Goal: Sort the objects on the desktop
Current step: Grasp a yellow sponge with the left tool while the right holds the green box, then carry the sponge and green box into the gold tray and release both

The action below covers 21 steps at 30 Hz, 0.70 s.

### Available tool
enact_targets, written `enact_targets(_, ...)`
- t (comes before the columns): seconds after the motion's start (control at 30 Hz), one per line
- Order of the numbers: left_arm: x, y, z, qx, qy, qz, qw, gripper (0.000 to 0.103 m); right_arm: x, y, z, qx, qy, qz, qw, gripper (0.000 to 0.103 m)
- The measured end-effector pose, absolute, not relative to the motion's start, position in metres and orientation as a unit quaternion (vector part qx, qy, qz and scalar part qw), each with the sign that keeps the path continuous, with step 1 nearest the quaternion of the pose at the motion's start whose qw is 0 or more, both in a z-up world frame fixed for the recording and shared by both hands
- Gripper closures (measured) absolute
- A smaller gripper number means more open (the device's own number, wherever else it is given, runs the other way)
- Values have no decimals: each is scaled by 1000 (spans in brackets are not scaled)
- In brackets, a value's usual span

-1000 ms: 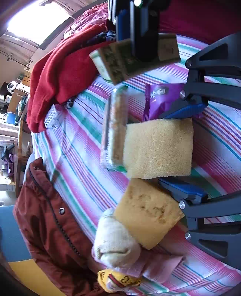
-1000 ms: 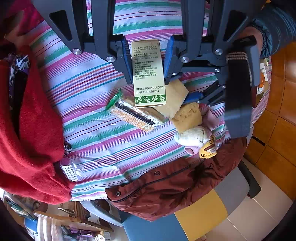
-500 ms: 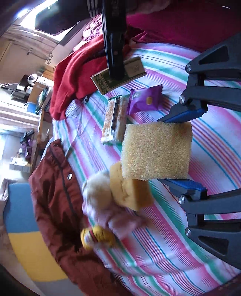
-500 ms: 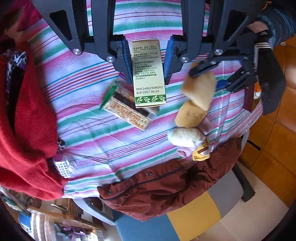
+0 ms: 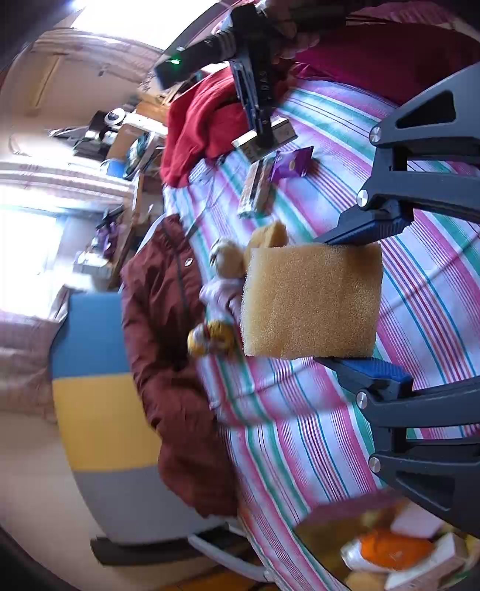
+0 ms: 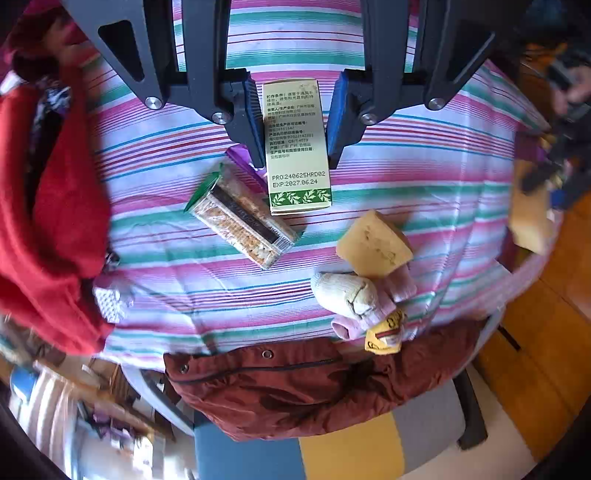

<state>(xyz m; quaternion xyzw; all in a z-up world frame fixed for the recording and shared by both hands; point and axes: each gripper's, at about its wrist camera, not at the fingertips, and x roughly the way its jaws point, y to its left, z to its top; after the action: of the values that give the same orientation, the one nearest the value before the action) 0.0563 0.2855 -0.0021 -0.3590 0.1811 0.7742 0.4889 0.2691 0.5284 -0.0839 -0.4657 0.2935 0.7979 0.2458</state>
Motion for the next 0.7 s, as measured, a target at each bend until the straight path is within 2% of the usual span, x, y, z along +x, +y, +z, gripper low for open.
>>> enact_targets(0.33, 33, 214, 15, -353, 147, 811, 444, 50, 230, 479, -61, -504, 200, 809, 228, 71)
enact_targets(0.7, 13, 141, 13, -368, 101, 834, 397, 50, 143, 372, -7, -451, 153, 872, 114, 71)
